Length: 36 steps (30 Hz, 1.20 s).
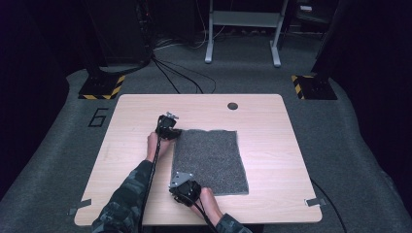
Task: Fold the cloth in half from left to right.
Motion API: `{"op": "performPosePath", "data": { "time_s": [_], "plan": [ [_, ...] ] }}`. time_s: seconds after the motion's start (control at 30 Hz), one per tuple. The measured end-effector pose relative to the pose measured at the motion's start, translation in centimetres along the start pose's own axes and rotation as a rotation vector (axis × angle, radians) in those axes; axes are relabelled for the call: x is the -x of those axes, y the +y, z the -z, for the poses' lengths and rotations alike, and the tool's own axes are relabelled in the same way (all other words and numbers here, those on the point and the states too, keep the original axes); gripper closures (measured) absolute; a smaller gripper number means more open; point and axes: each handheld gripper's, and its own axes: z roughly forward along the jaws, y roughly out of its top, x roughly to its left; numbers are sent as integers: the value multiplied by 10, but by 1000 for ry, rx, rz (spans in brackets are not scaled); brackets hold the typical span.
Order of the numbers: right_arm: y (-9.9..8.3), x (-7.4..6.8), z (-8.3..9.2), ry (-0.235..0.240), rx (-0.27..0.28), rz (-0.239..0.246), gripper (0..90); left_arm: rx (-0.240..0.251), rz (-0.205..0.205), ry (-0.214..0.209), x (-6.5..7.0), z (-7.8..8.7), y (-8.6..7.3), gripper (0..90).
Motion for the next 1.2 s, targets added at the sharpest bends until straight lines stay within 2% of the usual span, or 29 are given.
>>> {"op": "performPosePath", "data": {
  "time_s": [0.13,0.3,0.5,0.63,0.67,0.9,1.07,1.2],
  "plan": [
    [-3,0,2,-5,16,-9,844,18,23,0,0,0,-2,872],
    [-6,0,7,2,34,-38,847,8,9,7,1,3,0,872],
    [-2,0,15,8,77,-28,847,24,5,23,1,13,7,871],
    [0,-2,18,9,91,-38,846,8,-15,33,2,21,11,871],
    [1,-1,19,11,94,-27,846,19,-13,37,2,21,12,871],
    [6,-2,26,8,127,-35,845,24,-12,37,-2,32,22,869],
    [10,-3,28,5,143,-26,845,18,-27,48,-1,34,24,870],
    [14,-4,29,8,151,-22,845,24,-17,46,-3,37,26,866]
  ]
}}
